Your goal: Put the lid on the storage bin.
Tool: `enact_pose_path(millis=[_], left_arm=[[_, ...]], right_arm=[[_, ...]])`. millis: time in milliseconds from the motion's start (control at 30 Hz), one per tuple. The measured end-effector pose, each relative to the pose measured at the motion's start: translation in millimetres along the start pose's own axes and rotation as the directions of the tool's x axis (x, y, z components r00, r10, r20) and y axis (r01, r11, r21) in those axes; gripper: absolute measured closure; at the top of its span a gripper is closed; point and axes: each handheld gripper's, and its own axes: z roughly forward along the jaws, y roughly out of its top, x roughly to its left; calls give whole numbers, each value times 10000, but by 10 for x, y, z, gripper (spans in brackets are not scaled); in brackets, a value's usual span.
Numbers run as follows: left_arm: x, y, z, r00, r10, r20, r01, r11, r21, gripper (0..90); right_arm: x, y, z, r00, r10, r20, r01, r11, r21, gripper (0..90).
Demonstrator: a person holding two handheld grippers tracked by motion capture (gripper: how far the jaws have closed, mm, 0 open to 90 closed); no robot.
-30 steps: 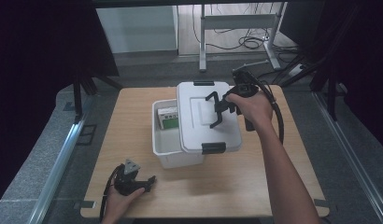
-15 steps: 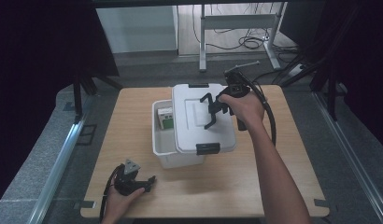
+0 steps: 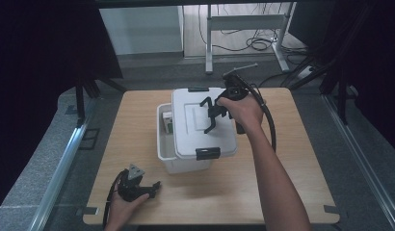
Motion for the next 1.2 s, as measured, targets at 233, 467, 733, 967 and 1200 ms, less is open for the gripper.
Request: enact_pose_path(millis=[233,467,733,967,1200], left_arm=[[0,0,0,10000,5,0,-5,10000,-1,102],[0,0,0,10000,7,-2,-7,10000,-1,102],[0,0,0,10000,9,-5,-9,10000,1,102],[0,1,0,10000,4,-5,-4,10000,0,102],[0,1,0,10000,2,-5,-2,10000,-2,102]], right_arm=[[112,26,95,9999,-125,5,125,9998,136,853],[181,58,205,9999,-91,58,89,9996,275,853],[268,95,285,9999,-104,99,101,9995,308,853],[308,132,380,9997,-22,226,12,9991,421,853],[350,156,506,9988,129,465,-152,9986,512,853]])
